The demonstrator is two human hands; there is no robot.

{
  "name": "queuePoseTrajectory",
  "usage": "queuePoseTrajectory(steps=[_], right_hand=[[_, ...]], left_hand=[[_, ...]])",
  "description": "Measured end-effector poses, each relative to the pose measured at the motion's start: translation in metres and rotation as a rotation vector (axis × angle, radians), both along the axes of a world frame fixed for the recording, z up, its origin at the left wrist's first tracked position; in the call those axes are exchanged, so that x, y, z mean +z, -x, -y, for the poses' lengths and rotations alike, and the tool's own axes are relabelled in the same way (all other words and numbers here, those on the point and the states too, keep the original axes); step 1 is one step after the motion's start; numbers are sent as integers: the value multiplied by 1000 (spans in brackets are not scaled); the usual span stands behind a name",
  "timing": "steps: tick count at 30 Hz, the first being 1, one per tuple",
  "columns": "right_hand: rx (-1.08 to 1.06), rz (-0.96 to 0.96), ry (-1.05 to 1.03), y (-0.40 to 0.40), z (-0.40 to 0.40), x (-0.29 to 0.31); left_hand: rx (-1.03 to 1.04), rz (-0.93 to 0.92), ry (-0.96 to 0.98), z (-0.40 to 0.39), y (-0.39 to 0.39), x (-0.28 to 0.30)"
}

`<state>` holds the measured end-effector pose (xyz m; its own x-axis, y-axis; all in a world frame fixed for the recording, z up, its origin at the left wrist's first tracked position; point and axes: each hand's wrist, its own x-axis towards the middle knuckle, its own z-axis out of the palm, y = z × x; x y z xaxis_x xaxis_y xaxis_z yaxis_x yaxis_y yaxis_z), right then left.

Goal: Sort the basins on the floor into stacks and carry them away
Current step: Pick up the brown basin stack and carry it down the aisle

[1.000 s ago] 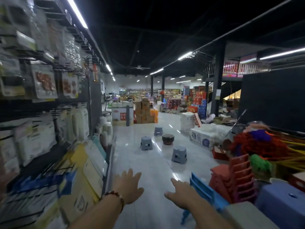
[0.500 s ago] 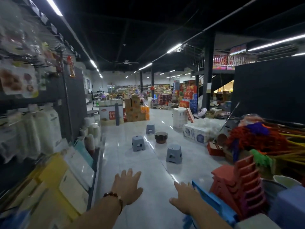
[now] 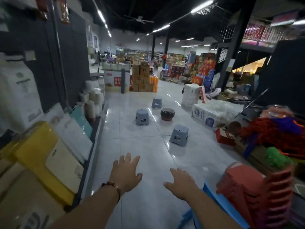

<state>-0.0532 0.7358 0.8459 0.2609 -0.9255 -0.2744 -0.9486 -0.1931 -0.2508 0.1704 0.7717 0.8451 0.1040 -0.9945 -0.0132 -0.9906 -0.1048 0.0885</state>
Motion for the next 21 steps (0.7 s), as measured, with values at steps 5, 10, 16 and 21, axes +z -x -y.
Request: queuePoseTrajectory(steps=[5, 10, 16, 21], right_hand=[[-90, -36, -20, -35, 104, -7], [-164, -17, -23, -82, 220, -1], [-226, 7, -40, -103, 360, -22], [-191, -38, -62, -109, 501, -56]], left_hand=[[-53, 5, -31, 117, -53, -7], [-154, 93, -54, 252, -103, 6], [-259, 156, -81, 406, -121, 3], [-251, 175, -124, 538, -137, -17]])
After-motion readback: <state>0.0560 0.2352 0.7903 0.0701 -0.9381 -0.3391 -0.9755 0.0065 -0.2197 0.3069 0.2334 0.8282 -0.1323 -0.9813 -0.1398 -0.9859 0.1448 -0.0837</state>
